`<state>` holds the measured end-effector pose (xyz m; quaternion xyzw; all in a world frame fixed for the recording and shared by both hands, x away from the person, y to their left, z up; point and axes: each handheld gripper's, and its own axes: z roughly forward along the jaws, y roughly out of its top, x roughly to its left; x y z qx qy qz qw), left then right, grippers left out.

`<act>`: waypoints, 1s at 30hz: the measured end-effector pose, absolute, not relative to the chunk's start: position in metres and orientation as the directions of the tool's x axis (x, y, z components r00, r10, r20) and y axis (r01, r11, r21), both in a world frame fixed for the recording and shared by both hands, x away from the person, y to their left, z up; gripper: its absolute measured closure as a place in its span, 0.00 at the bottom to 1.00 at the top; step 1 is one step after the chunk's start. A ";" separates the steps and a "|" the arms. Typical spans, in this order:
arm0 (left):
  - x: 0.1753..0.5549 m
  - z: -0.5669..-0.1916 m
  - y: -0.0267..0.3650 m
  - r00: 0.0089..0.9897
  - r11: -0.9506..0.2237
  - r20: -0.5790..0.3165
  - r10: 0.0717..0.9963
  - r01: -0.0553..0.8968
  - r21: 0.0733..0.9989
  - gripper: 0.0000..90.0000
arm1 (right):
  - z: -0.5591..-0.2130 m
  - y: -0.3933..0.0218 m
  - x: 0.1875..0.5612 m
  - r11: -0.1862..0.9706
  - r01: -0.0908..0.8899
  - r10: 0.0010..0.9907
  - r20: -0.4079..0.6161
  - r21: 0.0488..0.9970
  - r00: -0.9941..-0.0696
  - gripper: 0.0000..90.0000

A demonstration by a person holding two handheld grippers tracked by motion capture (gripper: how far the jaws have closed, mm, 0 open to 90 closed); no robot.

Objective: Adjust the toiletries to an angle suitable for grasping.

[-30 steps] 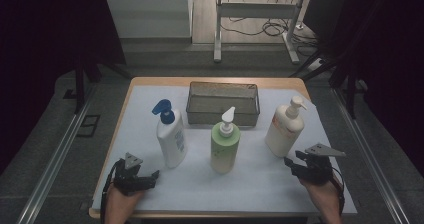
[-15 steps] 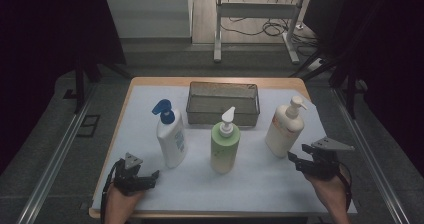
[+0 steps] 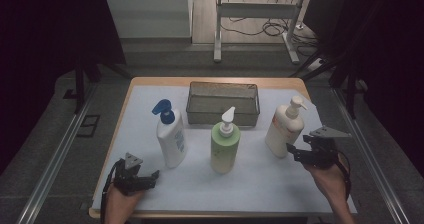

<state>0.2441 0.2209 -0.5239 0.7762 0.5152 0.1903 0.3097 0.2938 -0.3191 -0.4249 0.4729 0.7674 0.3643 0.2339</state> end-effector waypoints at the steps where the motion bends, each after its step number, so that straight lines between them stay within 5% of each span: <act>1: 0.244 -0.524 0.221 0.397 -0.278 -0.024 0.918 0.682 0.676 0.13 | -0.422 -0.318 0.297 0.286 0.554 0.895 -0.011 0.782 -0.447 0.31; 30: 0.244 -0.524 0.221 0.396 -0.276 -0.025 0.918 0.682 0.677 0.13 | -0.417 -0.294 0.334 0.293 0.546 0.899 -0.032 0.785 -0.438 0.31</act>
